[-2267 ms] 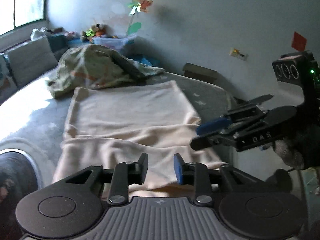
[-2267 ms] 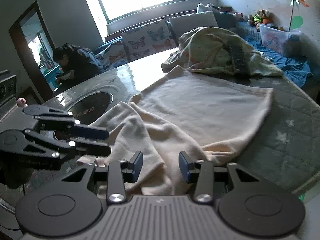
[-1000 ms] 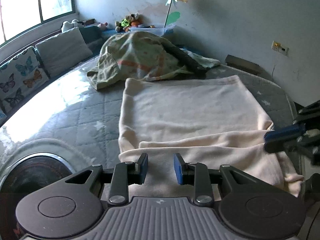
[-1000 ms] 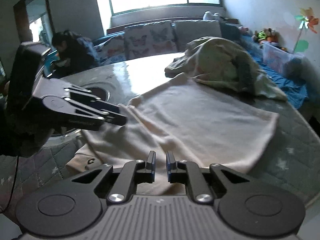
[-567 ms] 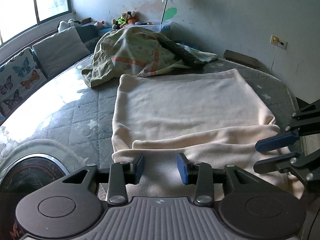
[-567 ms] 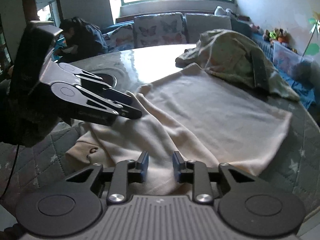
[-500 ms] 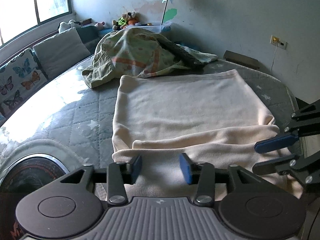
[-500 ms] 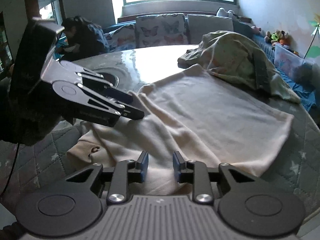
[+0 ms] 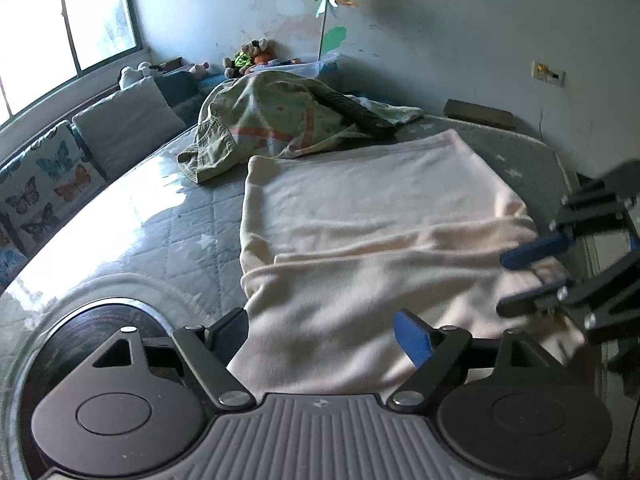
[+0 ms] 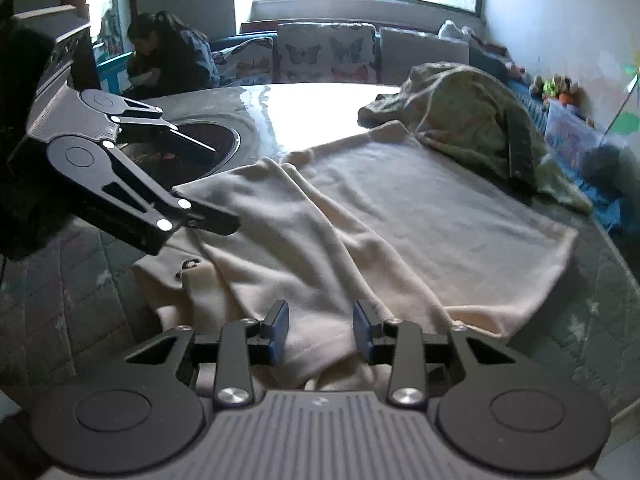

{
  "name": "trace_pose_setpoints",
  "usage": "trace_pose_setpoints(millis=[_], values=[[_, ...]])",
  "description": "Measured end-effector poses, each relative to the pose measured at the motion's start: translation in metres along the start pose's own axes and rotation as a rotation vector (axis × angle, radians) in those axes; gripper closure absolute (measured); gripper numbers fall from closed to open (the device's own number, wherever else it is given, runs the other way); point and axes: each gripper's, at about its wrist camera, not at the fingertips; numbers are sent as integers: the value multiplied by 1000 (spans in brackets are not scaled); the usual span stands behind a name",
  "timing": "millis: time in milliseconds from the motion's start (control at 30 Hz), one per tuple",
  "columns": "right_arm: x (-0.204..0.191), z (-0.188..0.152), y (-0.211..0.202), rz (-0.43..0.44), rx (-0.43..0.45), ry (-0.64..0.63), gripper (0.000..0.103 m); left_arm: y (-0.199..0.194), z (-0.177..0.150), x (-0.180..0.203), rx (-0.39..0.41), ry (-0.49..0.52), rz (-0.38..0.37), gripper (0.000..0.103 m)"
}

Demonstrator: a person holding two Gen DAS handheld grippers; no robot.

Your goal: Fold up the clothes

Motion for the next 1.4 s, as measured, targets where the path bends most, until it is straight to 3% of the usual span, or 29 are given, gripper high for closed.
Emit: trace_pose_setpoints(millis=[467,600,767,1067,1167,1333,1400], values=[[-10,6,-7,-1,46,-33,67,-20,-17,19,2,107,12,19],[-15,4,10,10,-4,-62,67,-25,-21,16,-2,111,19,19],[-15,-2,7,-2,3,-56,63,-29,-26,14,-8,115,21,19],[-19,-7,-10,13,11,-79,61,-51,-41,20,23,223,-25,21],[-24,-11,-16,23,4,-99,61,-56,-50,24,30,269,-37,25],[-31,-17,-28,41,-7,-133,56,-54,-56,30,30,289,-68,44],[-34,-20,-32,48,-12,-146,51,-51,-57,34,30,293,-76,56]])
Point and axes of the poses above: each gripper's, at about its wrist camera, not at the fingertips, and y roughly the way its jaws point, x to its right, z to its top, and after that the axes turned 8 degrees about z, right-handed
